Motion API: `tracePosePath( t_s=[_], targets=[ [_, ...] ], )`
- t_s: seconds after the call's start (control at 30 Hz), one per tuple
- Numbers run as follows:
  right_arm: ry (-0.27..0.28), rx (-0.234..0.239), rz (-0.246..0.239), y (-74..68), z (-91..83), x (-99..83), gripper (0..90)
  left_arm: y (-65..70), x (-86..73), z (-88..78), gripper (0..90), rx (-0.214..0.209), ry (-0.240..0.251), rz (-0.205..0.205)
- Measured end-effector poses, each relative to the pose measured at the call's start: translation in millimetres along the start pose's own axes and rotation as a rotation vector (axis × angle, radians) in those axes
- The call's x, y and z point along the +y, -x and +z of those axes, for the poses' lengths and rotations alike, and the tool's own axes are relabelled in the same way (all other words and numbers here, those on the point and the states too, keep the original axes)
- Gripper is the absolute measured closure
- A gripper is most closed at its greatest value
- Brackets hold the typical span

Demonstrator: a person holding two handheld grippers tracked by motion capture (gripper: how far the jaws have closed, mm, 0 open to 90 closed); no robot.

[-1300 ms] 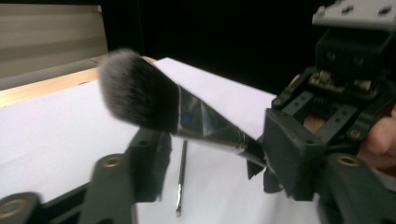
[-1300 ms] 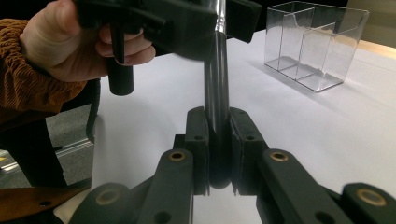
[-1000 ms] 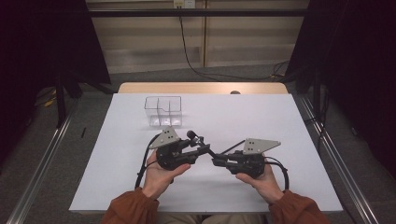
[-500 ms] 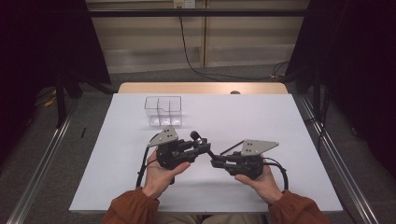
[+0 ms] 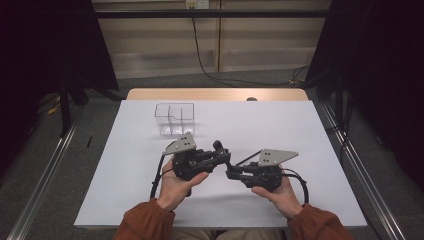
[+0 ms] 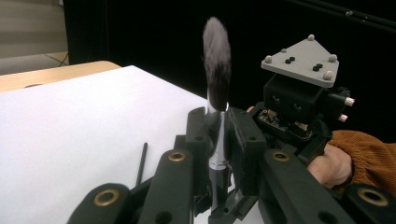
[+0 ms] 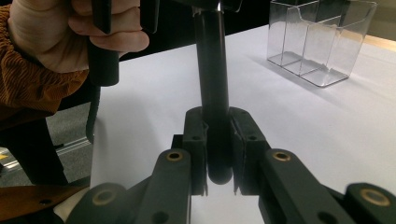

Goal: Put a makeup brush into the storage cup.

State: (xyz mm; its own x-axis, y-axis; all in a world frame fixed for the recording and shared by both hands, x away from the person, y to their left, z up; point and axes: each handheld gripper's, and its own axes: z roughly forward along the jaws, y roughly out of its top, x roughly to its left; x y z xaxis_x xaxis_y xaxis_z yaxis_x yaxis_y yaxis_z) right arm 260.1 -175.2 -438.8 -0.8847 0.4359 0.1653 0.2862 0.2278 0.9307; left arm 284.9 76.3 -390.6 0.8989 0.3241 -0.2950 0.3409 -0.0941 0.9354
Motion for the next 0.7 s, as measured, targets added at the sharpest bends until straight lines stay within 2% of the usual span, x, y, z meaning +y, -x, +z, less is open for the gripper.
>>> tracePosePath(
  t_s=[0.2, 0.5, 0.63, 0.7],
  targets=[
    [0.002, -0.001, 0.01, 1.4, -0.6, 0.1, 75.2, 1.6, 1.4, 1.0, 79.9, 0.002, -0.008, 0.011],
    [0.001, 0.004, 0.02, 1.1, -0.6, 0.0, 63.4, 0.5, 1.8, 0.2, 80.0, 0.016, -0.014, 0.012],
    [0.004, 0.0, 0.023, 1.2, -1.0, 0.2, 53.6, 0.1, 1.8, 0.4, 80.0, 0.02, -0.016, 0.006],
    [0.004, -0.003, 0.033, 1.4, -0.9, 0.1, 45.6, 0.3, 2.0, 0.6, 80.0, 0.024, -0.018, 0.008]
  ],
)
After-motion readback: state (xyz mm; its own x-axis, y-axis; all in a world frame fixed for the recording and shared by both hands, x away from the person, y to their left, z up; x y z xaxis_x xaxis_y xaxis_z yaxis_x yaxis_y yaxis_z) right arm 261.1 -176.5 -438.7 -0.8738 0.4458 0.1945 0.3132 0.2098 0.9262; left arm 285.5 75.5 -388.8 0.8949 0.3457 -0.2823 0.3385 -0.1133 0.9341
